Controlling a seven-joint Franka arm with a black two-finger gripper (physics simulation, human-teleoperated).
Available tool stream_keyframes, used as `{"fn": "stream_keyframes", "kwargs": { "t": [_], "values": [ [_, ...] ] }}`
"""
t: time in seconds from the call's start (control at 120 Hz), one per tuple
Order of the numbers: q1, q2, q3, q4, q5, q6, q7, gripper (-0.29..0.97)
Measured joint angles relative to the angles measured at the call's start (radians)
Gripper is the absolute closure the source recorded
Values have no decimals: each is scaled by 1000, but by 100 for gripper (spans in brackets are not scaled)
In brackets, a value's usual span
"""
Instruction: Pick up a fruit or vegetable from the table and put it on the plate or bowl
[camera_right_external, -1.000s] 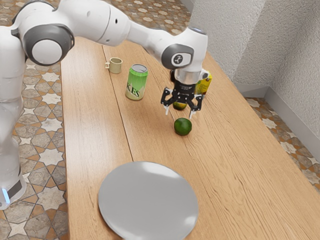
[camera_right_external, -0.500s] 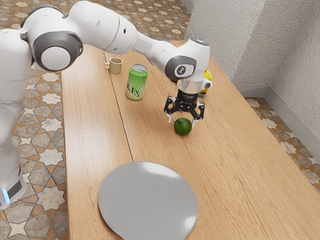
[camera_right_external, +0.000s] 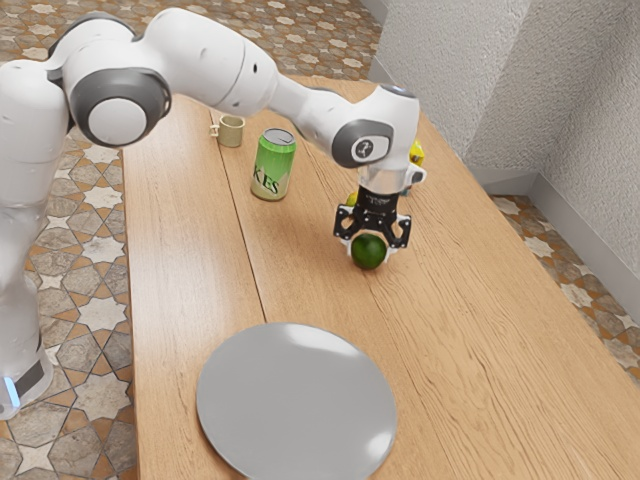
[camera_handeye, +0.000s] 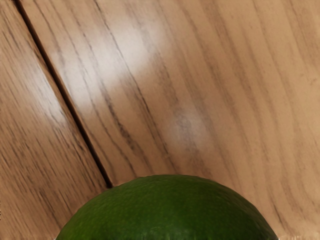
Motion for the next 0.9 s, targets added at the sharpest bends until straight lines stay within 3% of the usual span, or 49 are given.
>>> {"fn": "stream_keyframes", "kwargs": {
  "t": [0.125,0.233,0.325,0.442,0.7,0.9],
  "values": [
    [-26,-62,1,1,15,0,-21,31],
    [-187,-227,-10,-19,101,-13,-89,29],
    [-271,-367,-135,-127,175,-25,-190,28],
    [-323,-400,-251,-197,214,-31,-318,29],
    [-320,-399,-339,-256,165,-29,-547,30],
    [-298,-505,-417,-379,123,-12,-693,30]
  ]
}}
